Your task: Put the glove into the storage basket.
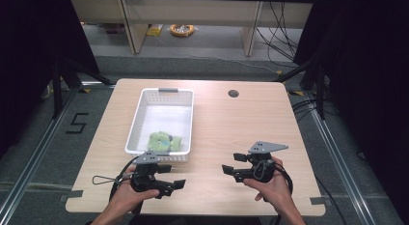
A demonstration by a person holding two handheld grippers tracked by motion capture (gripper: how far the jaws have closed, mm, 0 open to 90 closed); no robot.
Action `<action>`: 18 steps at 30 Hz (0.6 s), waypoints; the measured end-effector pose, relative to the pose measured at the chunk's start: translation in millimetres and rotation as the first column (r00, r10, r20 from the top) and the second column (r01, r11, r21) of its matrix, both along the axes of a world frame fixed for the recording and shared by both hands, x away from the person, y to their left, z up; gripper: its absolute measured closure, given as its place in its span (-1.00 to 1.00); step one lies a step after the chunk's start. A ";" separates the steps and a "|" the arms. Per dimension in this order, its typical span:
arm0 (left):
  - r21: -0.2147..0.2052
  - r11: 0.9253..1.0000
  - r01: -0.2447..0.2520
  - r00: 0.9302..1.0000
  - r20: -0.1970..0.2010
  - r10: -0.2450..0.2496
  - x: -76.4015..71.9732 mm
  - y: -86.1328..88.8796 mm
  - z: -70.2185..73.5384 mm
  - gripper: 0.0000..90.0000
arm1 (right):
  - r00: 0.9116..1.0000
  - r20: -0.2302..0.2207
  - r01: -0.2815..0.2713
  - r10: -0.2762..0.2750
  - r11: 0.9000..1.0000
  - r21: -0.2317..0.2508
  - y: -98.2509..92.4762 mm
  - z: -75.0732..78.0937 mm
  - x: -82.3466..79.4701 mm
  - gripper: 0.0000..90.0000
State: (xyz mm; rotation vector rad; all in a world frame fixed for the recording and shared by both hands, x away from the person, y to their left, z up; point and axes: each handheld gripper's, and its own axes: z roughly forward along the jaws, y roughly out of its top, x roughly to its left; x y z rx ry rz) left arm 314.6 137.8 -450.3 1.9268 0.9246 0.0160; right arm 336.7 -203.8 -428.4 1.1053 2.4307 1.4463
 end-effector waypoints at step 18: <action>0.052 0.999 0.011 1.000 0.000 -0.011 -10.8 -2.2 -28.0 -0.59 | 0.999 -0.034 -0.017 0.017 1.000 0.011 -8.5 -24.6 -13.5 -0.28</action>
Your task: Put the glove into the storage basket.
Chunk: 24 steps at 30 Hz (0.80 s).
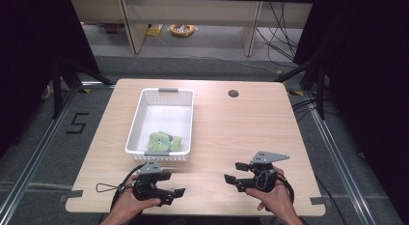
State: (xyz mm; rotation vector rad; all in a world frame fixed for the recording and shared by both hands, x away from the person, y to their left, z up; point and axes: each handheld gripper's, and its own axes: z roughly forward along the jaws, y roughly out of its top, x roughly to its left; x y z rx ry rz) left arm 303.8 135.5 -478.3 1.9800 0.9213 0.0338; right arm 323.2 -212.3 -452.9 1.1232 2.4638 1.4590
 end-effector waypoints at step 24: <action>0.084 0.995 0.047 0.999 0.012 -0.048 -19.2 -2.2 -20.1 -0.60 | 0.999 -0.032 -0.030 0.028 0.998 -0.051 -6.1 -26.7 -29.8 -0.42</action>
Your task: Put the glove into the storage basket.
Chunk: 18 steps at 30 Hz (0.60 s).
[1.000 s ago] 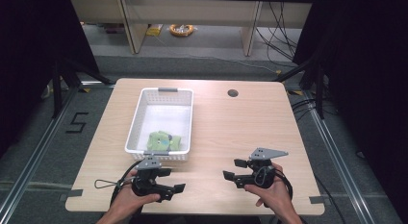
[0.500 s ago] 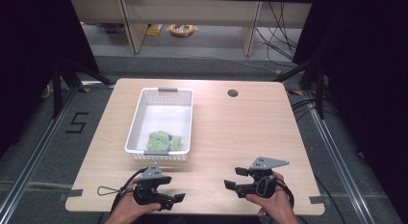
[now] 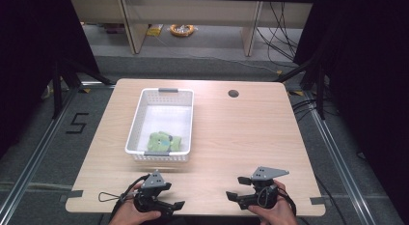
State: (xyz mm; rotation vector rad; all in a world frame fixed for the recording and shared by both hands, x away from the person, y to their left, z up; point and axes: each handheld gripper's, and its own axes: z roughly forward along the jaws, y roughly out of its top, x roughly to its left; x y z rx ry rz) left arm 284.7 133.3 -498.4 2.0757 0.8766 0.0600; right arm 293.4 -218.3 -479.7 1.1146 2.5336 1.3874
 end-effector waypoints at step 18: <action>0.000 1.000 0.000 1.000 0.018 0.000 -7.3 5.6 -1.8 -0.60 | 0.999 0.002 -0.033 0.033 0.996 -0.079 0.1 -12.8 -17.4 -0.42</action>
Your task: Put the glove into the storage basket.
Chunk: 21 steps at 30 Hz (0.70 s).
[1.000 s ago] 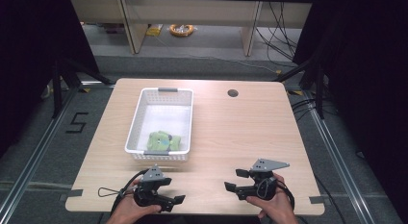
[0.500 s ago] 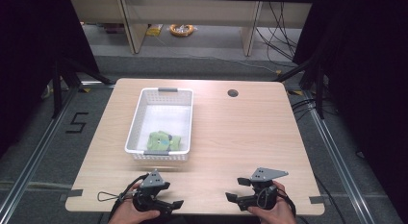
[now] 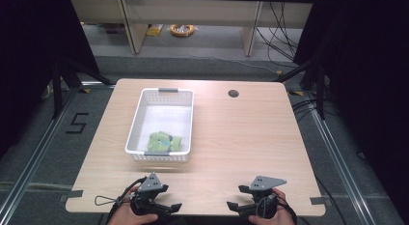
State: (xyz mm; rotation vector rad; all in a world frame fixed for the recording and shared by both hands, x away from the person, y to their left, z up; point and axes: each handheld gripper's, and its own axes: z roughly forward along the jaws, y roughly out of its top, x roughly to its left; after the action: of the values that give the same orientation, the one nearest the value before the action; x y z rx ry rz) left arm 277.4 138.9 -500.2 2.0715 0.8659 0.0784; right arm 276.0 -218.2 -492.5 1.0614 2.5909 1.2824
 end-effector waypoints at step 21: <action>0.018 1.000 0.014 1.000 0.000 -0.014 -2.4 -3.1 -1.6 -0.60 | 1.000 0.019 -0.005 0.006 0.999 -0.047 2.3 -3.3 -3.5 -0.42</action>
State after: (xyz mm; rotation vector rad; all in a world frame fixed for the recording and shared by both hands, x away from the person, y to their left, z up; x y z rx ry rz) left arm 274.9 135.8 -501.7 2.0935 0.8531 0.0793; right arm 272.5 -215.9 -495.8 1.0303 2.5985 1.2199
